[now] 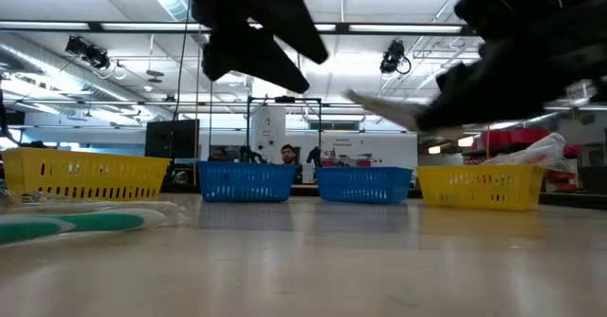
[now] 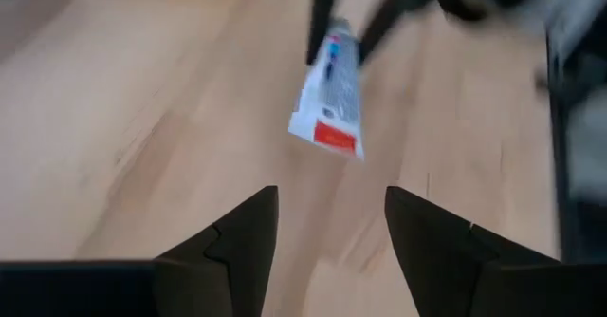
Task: Pick & Place Travel size toiletries
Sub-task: Put the white toothpaste into the left blue bin
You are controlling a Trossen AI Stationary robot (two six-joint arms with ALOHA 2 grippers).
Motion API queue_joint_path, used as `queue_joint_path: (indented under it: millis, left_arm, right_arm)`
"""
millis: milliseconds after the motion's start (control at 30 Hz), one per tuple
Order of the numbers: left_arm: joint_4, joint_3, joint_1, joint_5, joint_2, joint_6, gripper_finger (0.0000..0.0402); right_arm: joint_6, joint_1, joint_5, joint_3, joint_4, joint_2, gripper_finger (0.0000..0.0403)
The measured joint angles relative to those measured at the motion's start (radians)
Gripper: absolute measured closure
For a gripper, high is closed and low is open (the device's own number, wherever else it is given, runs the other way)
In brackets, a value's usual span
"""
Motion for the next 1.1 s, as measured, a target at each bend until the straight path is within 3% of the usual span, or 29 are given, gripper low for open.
queue_joint_path:
  millis: [100, 167, 400, 567, 667, 800, 967, 1100]
  left_arm:
    - [0.006, 0.000, 0.037, -0.009, 0.000, -0.258, 0.0195]
    - [0.009, 0.000, 0.057, -0.005, 0.000, -0.344, 0.0198]
    - [0.062, 0.000, 0.089, 0.000, 0.000, -0.313, 0.0216]
    - [0.032, 0.000, 0.098, 0.036, 0.000, -0.313, 0.0225]
    - [0.025, 0.000, 0.098, 0.038, 0.000, -0.305, 0.0225]
    - [0.029, 0.000, 0.100, 0.039, 0.000, -0.303, 0.0224]
    - [0.029, 0.000, 0.101, 0.038, 0.000, -0.302, 0.0225]
    - [0.029, 0.000, 0.100, 0.039, 0.000, -0.302, 0.0226]
  right_arm:
    - [-0.177, -0.021, 0.078, 0.000, 0.088, 0.000, 0.0281]
    - [-0.273, -0.031, 0.127, 0.000, 0.108, -0.001, 0.0274]
    - [-0.351, -0.041, 0.221, 0.000, 0.106, -0.001, 0.0273]
    - [-0.316, -0.041, 0.220, 0.001, 0.031, -0.002, 0.0283]
    - [-0.181, -0.077, 0.132, 0.001, -0.083, -0.002, 0.0266]
    - [0.009, -0.177, -0.043, 0.001, -0.210, -0.002, 0.0214]
    - [0.021, -0.272, -0.186, 0.001, -0.211, -0.002, 0.0147]
    - [0.021, -0.295, -0.254, 0.002, -0.184, 0.012, 0.0128]
